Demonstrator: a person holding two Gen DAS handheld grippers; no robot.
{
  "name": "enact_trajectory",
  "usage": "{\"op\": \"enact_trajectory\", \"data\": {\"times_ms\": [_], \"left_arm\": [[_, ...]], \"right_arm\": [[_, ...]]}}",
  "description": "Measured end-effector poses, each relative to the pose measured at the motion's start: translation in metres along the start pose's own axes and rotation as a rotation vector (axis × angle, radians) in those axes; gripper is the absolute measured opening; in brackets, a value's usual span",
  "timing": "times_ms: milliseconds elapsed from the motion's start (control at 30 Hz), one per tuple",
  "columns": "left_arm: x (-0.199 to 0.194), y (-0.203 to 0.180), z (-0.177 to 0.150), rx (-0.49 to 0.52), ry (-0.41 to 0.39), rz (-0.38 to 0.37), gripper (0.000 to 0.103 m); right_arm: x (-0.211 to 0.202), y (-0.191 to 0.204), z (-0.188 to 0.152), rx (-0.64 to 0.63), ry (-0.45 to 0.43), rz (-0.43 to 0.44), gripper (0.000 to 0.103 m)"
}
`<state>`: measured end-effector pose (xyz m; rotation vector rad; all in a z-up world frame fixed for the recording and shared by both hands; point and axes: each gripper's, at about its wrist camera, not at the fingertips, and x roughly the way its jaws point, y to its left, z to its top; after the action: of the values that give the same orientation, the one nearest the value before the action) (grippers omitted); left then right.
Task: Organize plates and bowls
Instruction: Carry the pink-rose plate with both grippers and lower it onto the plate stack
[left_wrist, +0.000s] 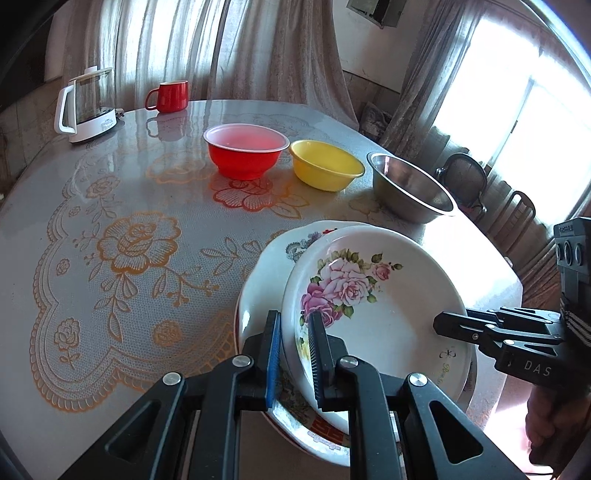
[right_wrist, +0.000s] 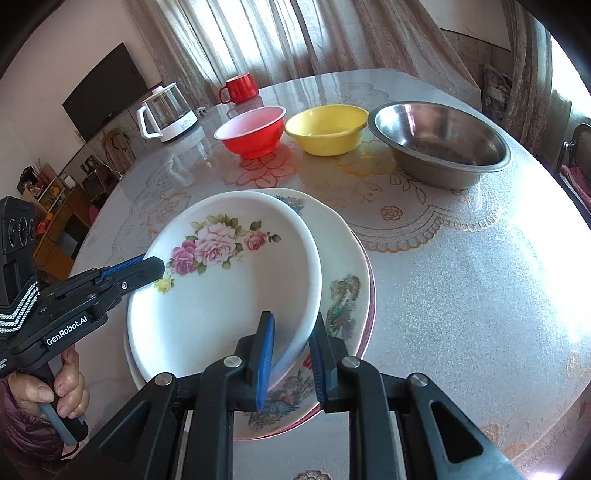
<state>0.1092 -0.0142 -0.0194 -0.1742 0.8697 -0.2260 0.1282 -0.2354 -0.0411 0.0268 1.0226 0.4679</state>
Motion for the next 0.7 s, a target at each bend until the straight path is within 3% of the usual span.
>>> {"op": "enact_trajectory", "data": {"times_ms": [267, 567, 700], "left_arm": [[-0.006, 0.002, -0.002, -0.037, -0.007, 0.031, 0.014], [-0.006, -0.007, -0.003, -0.009, -0.01, 0.07, 0.018], [-0.006, -0.009, -0.005, -0.013, -0.028, 0.087, 0.019]], "right_arm": [[0.011, 0.003, 0.01, -0.089, 0.04, 0.005, 0.017], [0.012, 0.008, 0.014, -0.164, 0.073, -0.005, 0.02], [0.013, 0.012, 0.015, -0.219, 0.077, -0.011, 0.026]]}}
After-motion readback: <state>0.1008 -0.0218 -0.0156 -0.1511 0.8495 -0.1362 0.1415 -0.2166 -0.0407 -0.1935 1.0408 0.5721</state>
